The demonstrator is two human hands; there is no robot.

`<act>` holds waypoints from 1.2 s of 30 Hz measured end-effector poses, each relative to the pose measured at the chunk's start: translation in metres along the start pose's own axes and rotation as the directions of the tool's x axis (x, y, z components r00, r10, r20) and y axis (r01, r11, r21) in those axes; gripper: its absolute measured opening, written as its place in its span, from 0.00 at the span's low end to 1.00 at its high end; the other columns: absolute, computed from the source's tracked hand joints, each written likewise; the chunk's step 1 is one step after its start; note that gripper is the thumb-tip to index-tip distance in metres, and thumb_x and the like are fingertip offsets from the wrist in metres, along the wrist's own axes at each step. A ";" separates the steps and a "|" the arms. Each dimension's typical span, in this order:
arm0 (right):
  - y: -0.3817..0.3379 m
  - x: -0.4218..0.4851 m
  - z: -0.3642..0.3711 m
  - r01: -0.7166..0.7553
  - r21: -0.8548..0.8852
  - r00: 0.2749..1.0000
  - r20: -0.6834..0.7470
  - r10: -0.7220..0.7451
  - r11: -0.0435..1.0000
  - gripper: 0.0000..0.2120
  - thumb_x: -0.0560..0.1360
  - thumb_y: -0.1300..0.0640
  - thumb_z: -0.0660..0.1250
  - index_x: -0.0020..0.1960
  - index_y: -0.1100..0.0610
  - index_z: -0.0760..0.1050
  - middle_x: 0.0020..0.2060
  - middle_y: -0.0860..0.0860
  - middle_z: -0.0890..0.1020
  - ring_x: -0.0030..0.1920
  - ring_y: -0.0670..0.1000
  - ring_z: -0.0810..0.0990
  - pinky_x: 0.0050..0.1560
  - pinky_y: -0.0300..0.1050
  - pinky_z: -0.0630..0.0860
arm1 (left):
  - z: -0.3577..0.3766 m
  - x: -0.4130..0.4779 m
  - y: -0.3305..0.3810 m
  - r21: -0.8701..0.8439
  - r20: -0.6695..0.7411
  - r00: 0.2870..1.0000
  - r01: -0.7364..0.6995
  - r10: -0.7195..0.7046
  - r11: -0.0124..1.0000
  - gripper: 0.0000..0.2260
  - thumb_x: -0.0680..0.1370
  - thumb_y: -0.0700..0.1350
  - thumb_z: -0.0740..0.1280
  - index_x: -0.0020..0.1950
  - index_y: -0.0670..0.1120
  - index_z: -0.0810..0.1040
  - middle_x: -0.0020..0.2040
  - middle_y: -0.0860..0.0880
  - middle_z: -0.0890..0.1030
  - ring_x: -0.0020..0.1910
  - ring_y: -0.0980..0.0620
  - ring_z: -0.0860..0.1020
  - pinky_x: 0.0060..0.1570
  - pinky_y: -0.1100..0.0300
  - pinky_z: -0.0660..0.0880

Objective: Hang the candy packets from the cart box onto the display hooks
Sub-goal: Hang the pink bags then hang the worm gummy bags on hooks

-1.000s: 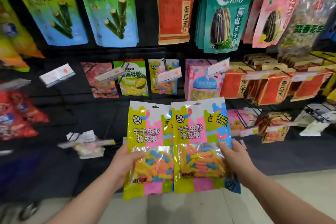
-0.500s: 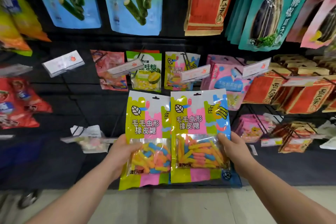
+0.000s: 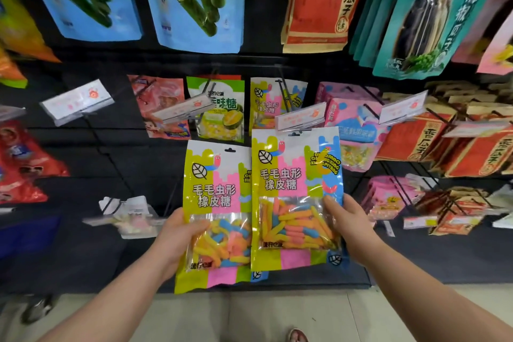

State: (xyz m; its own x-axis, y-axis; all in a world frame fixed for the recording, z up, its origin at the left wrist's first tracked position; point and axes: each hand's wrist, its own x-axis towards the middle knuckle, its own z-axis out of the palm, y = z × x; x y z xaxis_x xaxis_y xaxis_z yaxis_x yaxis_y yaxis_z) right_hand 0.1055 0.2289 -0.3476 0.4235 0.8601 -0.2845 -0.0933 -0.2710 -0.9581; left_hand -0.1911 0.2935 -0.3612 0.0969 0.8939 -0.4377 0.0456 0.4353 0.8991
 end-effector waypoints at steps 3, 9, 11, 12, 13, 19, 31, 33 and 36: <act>-0.002 0.005 -0.001 -0.019 0.012 1.000 0.002 0.019 1.000 0.07 0.79 0.55 0.63 0.54 0.56 0.75 0.49 0.58 0.84 0.50 0.60 0.83 0.54 0.61 0.79 | 0.000 0.003 0.000 -0.010 -0.003 1.000 0.007 -0.007 1.000 0.13 0.76 0.33 0.67 0.61 0.39 0.73 0.52 0.38 0.83 0.45 0.40 0.83 0.37 0.54 0.80; -0.004 0.011 0.000 -0.038 0.033 0.999 0.008 0.038 0.999 0.06 0.79 0.55 0.63 0.53 0.56 0.75 0.49 0.58 0.84 0.49 0.60 0.84 0.53 0.60 0.80 | 0.005 0.004 0.001 0.005 -0.009 1.000 -0.001 0.001 1.000 0.11 0.76 0.32 0.66 0.58 0.40 0.74 0.47 0.41 0.83 0.39 0.46 0.83 0.30 0.59 0.79; -0.003 0.014 -0.001 -0.043 0.022 0.999 0.004 0.043 0.999 0.05 0.79 0.56 0.63 0.52 0.56 0.75 0.48 0.57 0.84 0.48 0.60 0.84 0.52 0.60 0.80 | 0.005 0.003 0.000 0.012 -0.007 1.000 -0.001 0.001 1.000 0.11 0.76 0.32 0.66 0.58 0.40 0.75 0.48 0.41 0.84 0.40 0.46 0.83 0.30 0.59 0.80; -0.003 0.016 -0.001 -0.039 0.014 0.999 -0.002 0.039 0.999 0.05 0.79 0.56 0.63 0.52 0.56 0.75 0.48 0.57 0.84 0.48 0.60 0.84 0.53 0.59 0.80 | 0.004 0.004 -0.001 0.017 -0.009 1.000 0.000 0.000 1.000 0.12 0.76 0.33 0.66 0.59 0.39 0.74 0.49 0.40 0.84 0.41 0.45 0.84 0.32 0.58 0.80; -0.003 0.018 0.000 -0.029 0.011 1.000 -0.006 0.029 1.000 0.06 0.79 0.56 0.63 0.54 0.57 0.75 0.48 0.57 0.84 0.48 0.59 0.83 0.53 0.58 0.80 | 0.002 0.005 -0.003 0.022 -0.013 1.000 0.001 0.000 1.000 0.13 0.76 0.33 0.66 0.60 0.39 0.74 0.50 0.40 0.84 0.42 0.43 0.84 0.33 0.57 0.80; -0.009 0.038 0.006 0.007 -0.009 1.000 -0.015 -0.007 1.000 0.04 0.80 0.59 0.61 0.50 0.57 0.75 0.40 0.49 0.81 0.38 0.48 0.80 0.32 0.37 0.78 | -0.008 0.007 -0.006 0.007 -0.045 0.999 -0.019 0.019 1.000 0.10 0.76 0.32 0.66 0.56 0.41 0.77 0.47 0.42 0.84 0.36 0.48 0.84 0.29 0.60 0.79; -0.001 0.120 0.026 -0.004 -0.069 0.996 -0.086 -0.002 0.998 0.05 0.78 0.59 0.63 0.53 0.57 0.74 0.37 0.49 0.78 0.36 0.48 0.76 0.40 0.42 0.75 | -0.015 0.022 -0.020 -0.009 -0.061 0.997 -0.040 0.039 0.999 0.10 0.77 0.32 0.64 0.53 0.45 0.78 0.44 0.45 0.86 0.38 0.47 0.85 0.36 0.54 0.82; 0.002 0.134 0.028 -0.007 -0.075 0.995 -0.101 0.000 0.997 0.04 0.78 0.59 0.62 0.51 0.58 0.73 0.34 0.50 0.75 0.32 0.47 0.73 0.33 0.40 0.71 | -0.012 0.027 -0.022 -0.018 -0.045 0.998 -0.041 0.040 0.999 0.10 0.77 0.33 0.64 0.54 0.44 0.78 0.45 0.43 0.86 0.40 0.44 0.85 0.38 0.52 0.82; 0.006 0.152 0.032 0.000 -0.082 0.996 -0.088 -0.008 0.997 0.02 0.78 0.60 0.62 0.48 0.59 0.70 0.31 0.52 0.71 0.29 0.49 0.68 0.31 0.42 0.65 | -0.005 0.033 -0.023 -0.052 -0.005 0.998 -0.062 0.062 0.997 0.10 0.75 0.33 0.67 0.53 0.44 0.79 0.44 0.45 0.86 0.38 0.46 0.85 0.33 0.56 0.81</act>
State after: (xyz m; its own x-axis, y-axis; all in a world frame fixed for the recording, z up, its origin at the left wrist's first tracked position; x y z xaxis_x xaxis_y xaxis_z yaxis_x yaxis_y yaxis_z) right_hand 0.1403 0.3716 -0.3973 0.5017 0.8208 -0.2731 -0.0186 -0.3054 -0.9520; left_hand -0.1935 0.3132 -0.3960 0.0950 0.9198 -0.3808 -0.0122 0.3836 0.9234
